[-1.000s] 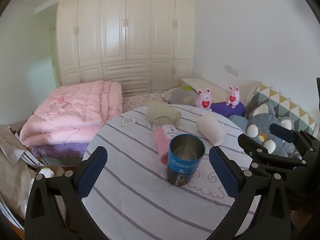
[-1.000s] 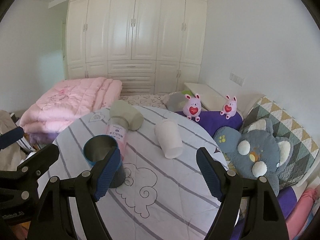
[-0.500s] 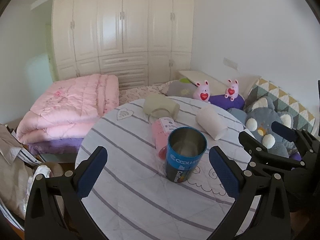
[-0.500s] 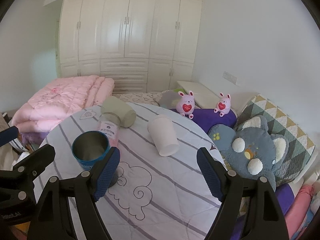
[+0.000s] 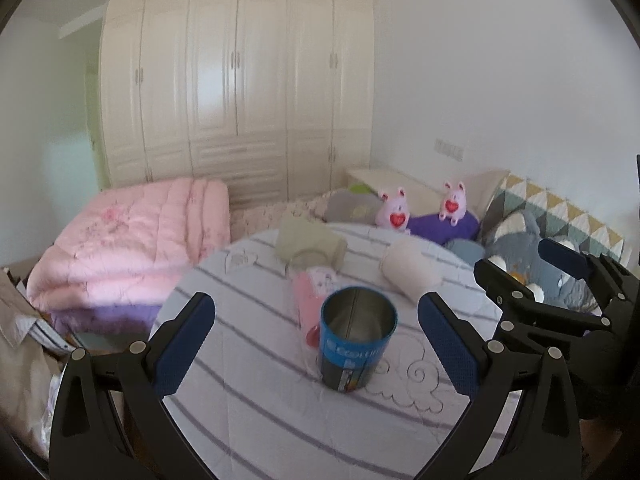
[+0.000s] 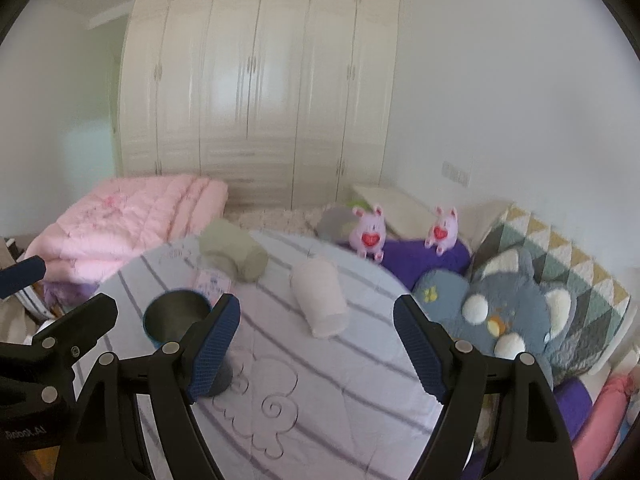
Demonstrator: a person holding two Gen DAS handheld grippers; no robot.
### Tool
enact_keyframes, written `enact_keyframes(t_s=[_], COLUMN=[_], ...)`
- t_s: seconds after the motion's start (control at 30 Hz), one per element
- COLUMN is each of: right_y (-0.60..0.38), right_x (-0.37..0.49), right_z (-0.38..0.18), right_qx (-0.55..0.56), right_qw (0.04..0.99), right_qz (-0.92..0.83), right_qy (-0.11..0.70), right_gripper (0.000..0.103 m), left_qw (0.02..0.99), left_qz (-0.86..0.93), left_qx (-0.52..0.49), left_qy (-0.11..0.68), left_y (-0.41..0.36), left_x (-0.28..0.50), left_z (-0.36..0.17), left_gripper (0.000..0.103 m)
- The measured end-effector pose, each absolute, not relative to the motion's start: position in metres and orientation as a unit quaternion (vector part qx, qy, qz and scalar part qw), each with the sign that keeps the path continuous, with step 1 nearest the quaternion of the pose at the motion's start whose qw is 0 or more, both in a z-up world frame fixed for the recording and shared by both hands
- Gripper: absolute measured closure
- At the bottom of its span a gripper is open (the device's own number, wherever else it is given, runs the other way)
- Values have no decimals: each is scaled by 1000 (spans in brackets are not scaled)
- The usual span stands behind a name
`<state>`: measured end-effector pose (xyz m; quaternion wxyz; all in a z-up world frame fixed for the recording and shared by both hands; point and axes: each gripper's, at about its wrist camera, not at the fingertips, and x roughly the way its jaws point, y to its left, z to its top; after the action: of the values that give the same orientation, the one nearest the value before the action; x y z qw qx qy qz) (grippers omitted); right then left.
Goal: Flip cup upright
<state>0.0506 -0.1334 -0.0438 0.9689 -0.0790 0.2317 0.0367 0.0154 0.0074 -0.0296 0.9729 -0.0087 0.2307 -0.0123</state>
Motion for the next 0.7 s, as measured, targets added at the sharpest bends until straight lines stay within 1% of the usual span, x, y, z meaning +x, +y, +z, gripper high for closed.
enact_keyframes(t_s=[0.23, 0.7], right_y=[-133, -132], right_x=[44, 41], right_z=[-38, -43], right_qx=[-87, -91], right_qw=[979, 978], right_qz=[36, 35], right_qy=[180, 183], right_gripper=[23, 22], left_qw=[975, 977], left_qz=[-24, -20], left_qx=[-11, 0], left_qy=[219, 211], left_y=[5, 2], left_x=[14, 15], left_z=[-29, -32], left_gripper=[0, 0])
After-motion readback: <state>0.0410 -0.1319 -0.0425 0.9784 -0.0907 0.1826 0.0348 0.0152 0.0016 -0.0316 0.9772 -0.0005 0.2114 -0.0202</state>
